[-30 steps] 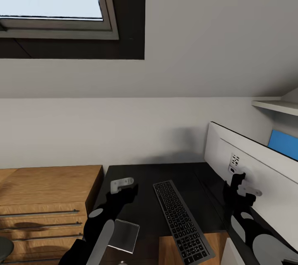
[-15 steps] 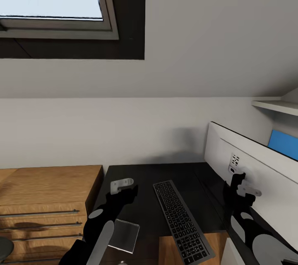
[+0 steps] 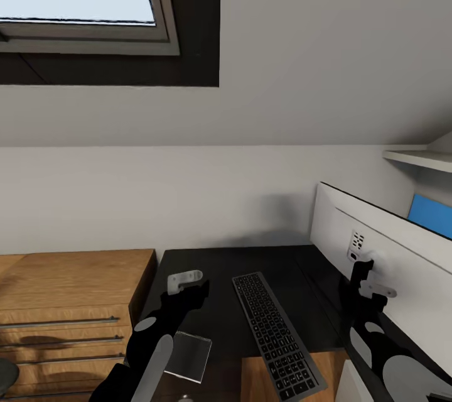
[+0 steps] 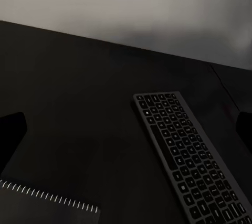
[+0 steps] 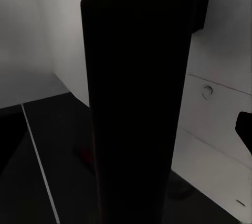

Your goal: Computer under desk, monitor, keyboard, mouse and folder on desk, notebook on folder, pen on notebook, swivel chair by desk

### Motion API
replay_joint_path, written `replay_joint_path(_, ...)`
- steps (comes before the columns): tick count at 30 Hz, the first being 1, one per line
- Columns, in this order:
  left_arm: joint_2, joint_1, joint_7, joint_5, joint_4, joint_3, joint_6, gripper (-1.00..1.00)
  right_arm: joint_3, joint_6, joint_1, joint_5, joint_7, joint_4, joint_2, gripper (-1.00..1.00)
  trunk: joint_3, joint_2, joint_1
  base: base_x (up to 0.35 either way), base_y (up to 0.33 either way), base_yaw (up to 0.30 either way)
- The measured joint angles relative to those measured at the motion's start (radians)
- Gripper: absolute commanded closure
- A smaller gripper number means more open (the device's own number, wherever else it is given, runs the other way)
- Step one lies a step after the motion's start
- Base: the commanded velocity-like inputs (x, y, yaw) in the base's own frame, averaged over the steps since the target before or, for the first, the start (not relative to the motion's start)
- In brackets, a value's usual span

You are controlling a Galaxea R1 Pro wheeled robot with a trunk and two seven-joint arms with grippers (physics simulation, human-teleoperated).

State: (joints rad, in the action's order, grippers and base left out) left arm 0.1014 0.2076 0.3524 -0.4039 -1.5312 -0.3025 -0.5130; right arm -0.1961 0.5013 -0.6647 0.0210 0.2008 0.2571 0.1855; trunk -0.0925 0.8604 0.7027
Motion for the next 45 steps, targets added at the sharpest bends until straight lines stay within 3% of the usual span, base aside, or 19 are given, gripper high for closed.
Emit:
replay_joint_path(28, 0.0, 0.0, 0.0, 0.0, 0.0, 0.0, 0.0, -1.0, 0.0, 0.0, 0.0, 0.0, 0.0, 0.0, 0.003, -1.0, -0.088, 0.196, 0.107, 0.0, 0.0, 0.0)
replay_joint_path(45, -0.003, 0.0, 0.0, 0.001, 0.004, 0.001, 0.0, -1.0, 0.0, -0.001, 0.0, 0.0, 0.0, 0.0, 0.003, -1.0, -0.088, 0.197, 0.107, 0.014, -0.008, 0.0)
